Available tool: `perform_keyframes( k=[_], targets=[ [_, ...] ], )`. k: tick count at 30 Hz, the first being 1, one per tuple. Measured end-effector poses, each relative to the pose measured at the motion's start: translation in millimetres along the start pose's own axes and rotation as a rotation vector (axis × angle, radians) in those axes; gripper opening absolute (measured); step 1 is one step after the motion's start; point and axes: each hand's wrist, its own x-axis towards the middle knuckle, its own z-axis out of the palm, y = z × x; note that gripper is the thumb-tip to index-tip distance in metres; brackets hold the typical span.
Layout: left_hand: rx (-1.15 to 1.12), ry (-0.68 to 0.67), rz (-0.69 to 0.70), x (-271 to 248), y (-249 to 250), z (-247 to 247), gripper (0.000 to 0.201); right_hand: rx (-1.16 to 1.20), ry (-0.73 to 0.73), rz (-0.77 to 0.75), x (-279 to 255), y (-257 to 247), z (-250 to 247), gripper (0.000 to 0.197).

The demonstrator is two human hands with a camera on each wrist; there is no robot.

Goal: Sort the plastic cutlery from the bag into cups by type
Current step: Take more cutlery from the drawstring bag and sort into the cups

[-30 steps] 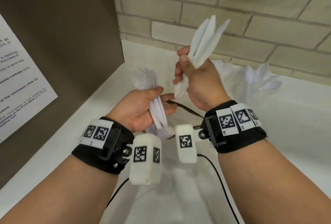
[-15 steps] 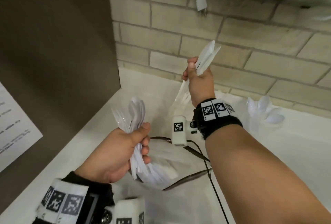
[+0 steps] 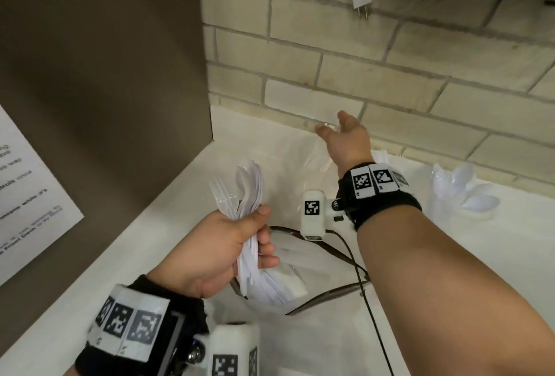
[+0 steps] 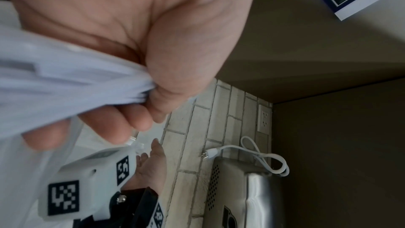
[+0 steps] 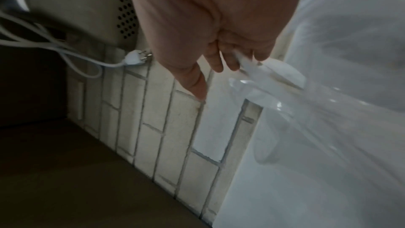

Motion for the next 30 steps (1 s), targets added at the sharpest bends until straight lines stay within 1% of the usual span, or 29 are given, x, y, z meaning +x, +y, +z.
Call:
perform_keyframes(
  k=[2,5,9,11,14,16,19,20,22,24,26,28,30],
  targets=[
    [0.006,-0.014,0.008,0,0,2,0.023,-0.034,0.015,-0.044,-10,-13,-10,0.055],
    [0.007,-0.048,0.003,-1,1,5,0.025,-0.002,-0.021,-0.087,-34,-34,-23,0.036],
    [0.025,-0.116,0.012,-4,2,10,0.018,-0.005,-0.109,-0.172,-81,-50,-39,0.02],
    [0.018,-0.177,0.045,-6,1,14,0.016,0.014,-0.189,-0.186,-106,-52,-46,0.011],
    [0.023,-0.273,0.105,-10,-2,18,0.016,0.019,-0.302,-0.198,-135,-51,-51,0.009],
    [0.034,-0.301,0.139,-11,-3,22,0.014,0.025,-0.365,-0.163,-147,-49,-55,0.007],
    [0.086,-0.286,0.179,-14,-5,26,0.012,-0.002,-0.416,-0.112,-157,-45,-58,0.026],
    [0.114,-0.274,0.184,-16,-6,27,0.012,-0.007,-0.407,-0.111,-159,-43,-58,0.027],
    [0.16,-0.259,0.182,-17,-8,28,0.016,-0.006,-0.368,-0.107,-162,-39,-57,0.019],
    [0.179,-0.252,0.173,-18,-11,28,0.026,0.0,-0.344,-0.099,-164,-36,-57,0.012],
    [0.171,-0.244,0.164,-20,-13,29,0.033,-0.008,-0.337,-0.097,-164,-32,-57,0.01],
    [0.132,-0.245,0.15,-22,-14,31,0.025,-0.013,-0.328,-0.097,-165,-31,-57,0.011],
    [0.119,-0.228,0.138,-22,-13,33,0.016,-0.02,-0.277,-0.119,-166,-30,-57,0.011]
  ],
)
